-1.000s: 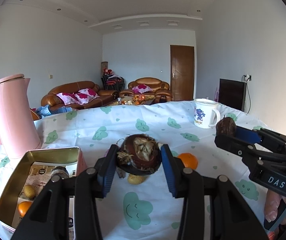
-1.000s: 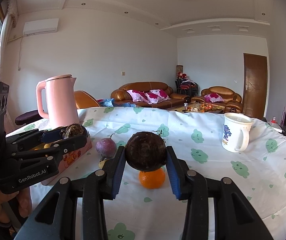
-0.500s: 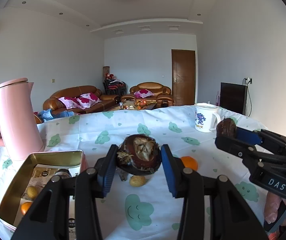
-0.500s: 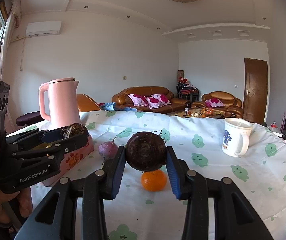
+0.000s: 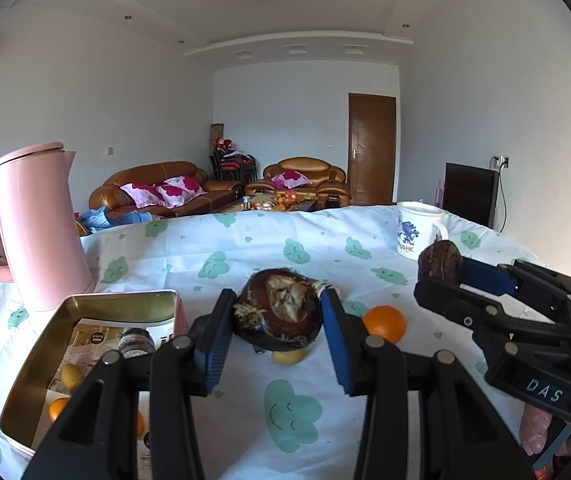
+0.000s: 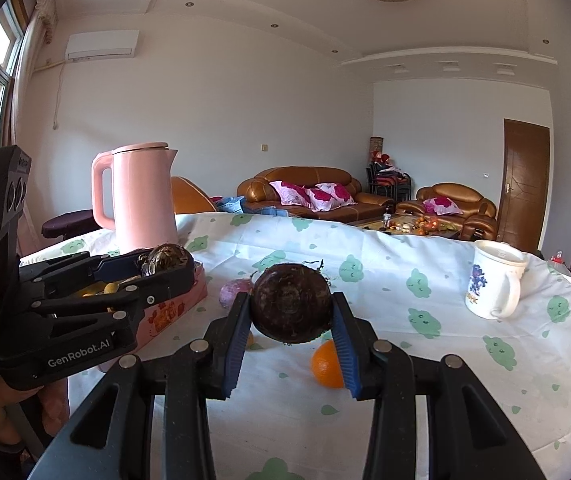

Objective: Organize fruits
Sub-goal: 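Carry both dark brown cakes over the tin box with both grippers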

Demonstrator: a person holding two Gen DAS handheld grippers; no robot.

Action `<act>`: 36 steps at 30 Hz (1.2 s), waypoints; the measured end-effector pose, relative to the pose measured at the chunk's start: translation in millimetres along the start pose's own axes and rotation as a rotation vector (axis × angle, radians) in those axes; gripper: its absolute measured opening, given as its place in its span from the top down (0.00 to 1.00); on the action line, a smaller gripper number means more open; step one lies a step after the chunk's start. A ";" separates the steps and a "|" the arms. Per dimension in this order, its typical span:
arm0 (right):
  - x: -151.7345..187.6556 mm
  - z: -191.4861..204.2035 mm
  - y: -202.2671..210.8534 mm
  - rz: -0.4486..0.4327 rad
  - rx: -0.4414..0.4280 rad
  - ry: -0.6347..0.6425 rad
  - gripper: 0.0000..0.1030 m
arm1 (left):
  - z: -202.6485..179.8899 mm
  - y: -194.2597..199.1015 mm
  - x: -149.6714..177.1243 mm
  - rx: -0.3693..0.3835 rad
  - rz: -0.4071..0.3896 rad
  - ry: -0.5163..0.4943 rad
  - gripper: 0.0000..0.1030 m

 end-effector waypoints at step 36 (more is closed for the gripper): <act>-22.2 77.8 -50.4 0.074 -0.128 0.117 0.59 | 76.5 10.9 12.8 -0.136 0.078 0.055 0.56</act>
Point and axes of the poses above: each gripper's, at about its wrist camera, not at the fingertips, and y roughly against the way its jaws point, z to its left, x to its underside, the point moved 3 cm from there along -y, roughly the way its jaws point, and after that the axes turned 10 degrees about -y, right-handed, at the moved point
